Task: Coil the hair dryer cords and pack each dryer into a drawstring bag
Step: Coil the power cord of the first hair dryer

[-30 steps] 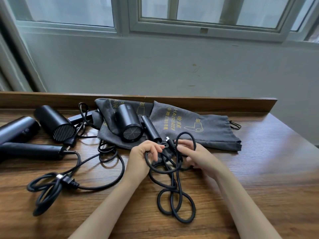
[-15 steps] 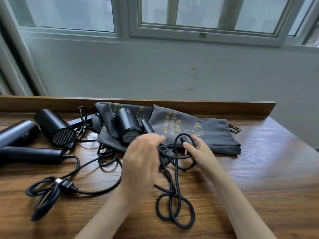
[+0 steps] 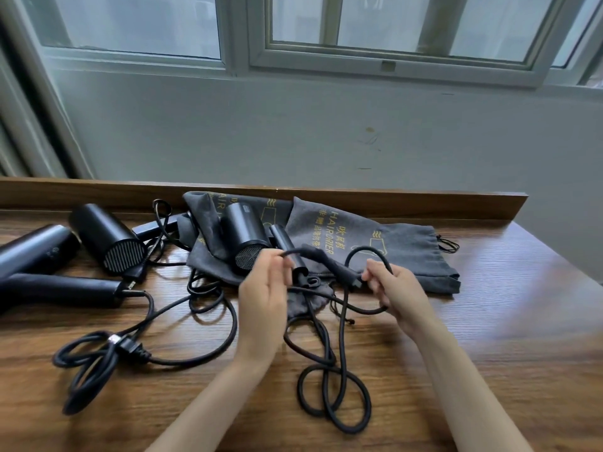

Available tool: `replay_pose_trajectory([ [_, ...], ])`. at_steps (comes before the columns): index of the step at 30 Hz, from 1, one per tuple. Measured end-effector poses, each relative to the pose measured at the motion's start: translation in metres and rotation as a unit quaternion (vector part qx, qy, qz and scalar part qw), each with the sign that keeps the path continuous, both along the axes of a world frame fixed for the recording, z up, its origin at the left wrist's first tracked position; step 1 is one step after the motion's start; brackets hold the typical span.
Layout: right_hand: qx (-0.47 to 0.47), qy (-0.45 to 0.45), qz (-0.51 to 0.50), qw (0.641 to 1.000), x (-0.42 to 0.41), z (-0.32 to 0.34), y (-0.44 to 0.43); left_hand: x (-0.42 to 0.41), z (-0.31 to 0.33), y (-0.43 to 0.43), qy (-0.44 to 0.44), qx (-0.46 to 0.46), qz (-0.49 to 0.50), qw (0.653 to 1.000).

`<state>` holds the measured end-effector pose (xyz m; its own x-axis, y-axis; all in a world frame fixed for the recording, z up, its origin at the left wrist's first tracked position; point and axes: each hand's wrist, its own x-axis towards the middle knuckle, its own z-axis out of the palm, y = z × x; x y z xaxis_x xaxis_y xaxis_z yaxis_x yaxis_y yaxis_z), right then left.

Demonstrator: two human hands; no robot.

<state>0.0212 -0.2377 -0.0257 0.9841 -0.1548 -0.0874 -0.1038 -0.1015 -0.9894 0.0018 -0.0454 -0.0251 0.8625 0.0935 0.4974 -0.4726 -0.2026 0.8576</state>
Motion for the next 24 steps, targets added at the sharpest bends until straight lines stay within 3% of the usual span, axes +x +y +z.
replay_pose_trajectory([
  [4, -0.131, -0.020, 0.084, 0.988, -0.002, 0.005, -0.002, 0.012, 0.004, 0.009, 0.058, -0.166, 0.009, 0.984],
  [7, -0.083, -0.043, 0.136, 0.986, -0.003, 0.010, -0.002, 0.029, 0.008, 0.009, 0.066, -0.176, -0.013, 0.982],
  [9, -0.076, -0.079, 0.162, 0.981, -0.005, 0.012, -0.004, 0.046, 0.015, 0.003, 0.069, -0.137, -0.050, 0.987],
  [13, -0.032, -0.135, 0.163, 0.977, -0.006, 0.011, -0.006, 0.072, 0.032, -0.015, 0.065, 0.039, -0.107, 0.991],
  [16, 0.017, -0.153, 0.124, 0.980, -0.004, 0.009, -0.004, 0.079, 0.029, -0.025, 0.044, 0.175, -0.088, 0.980],
  [18, 0.031, -0.150, 0.082, 0.985, -0.003, 0.006, -0.004, 0.072, 0.021, -0.028, -0.011, 0.240, -0.042, 0.970],
  [21, 0.011, -0.145, -0.016, 0.989, 0.000, 0.003, -0.007, 0.050, 0.006, -0.020, -0.105, 0.259, -0.031, 0.960],
  [24, 0.023, -0.126, -0.126, 0.984, 0.004, -0.002, -0.010, 0.026, -0.010, -0.006, -0.119, 0.295, -0.119, 0.941],
])
